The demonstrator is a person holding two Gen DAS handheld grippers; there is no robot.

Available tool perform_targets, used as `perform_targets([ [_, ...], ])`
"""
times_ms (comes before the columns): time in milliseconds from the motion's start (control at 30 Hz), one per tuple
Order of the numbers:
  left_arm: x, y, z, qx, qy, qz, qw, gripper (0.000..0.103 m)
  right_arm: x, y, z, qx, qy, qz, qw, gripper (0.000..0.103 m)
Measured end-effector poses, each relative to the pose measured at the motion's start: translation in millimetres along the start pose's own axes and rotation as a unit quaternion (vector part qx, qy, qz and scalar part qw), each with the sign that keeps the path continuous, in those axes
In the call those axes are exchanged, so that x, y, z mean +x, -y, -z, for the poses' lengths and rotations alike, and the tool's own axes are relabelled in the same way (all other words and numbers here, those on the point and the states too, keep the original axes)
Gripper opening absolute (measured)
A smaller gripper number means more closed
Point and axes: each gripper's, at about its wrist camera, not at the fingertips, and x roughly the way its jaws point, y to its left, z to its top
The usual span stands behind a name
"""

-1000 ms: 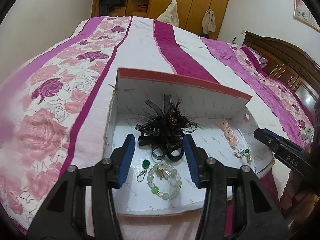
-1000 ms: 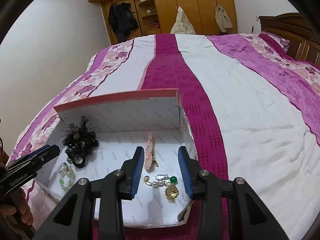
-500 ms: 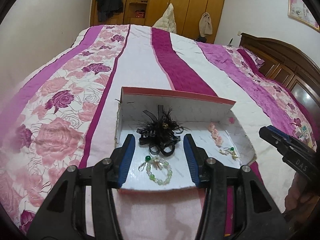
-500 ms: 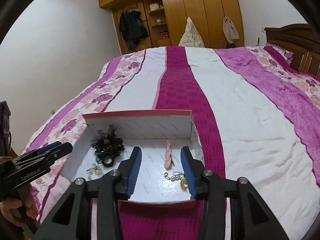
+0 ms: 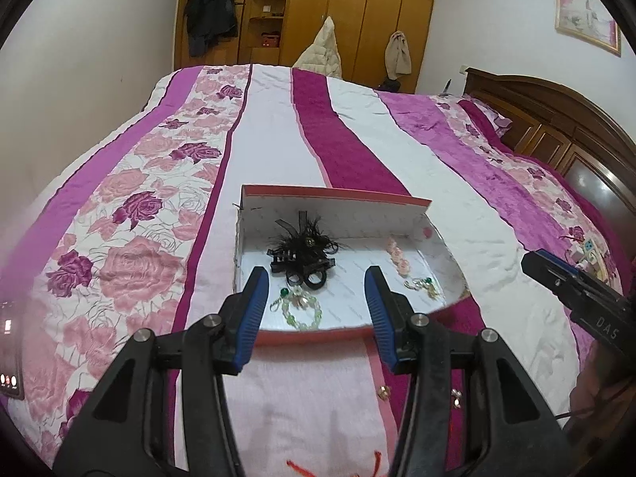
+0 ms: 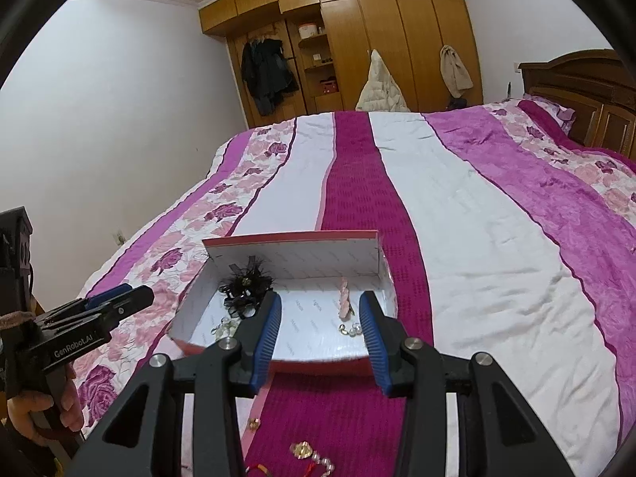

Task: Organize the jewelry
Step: 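Withdraw both tools from the box toward the remaining jewelry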

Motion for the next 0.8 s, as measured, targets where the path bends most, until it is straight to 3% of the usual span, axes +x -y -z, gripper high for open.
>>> perform_targets([
  [433,-36.9,6.7,34.6,0.007,-0.021,0.007,0.9997,0.042,-48.2,3.8,35.4,0.008,-0.004,0.005,1.0,0.044],
  [800,-40.6,-0.8,72.6,-0.015,-0.067,0.009,0.9976,0.042,-55.3,8.3,74.2,0.016,-0.037,0.012,0.999,0.044],
])
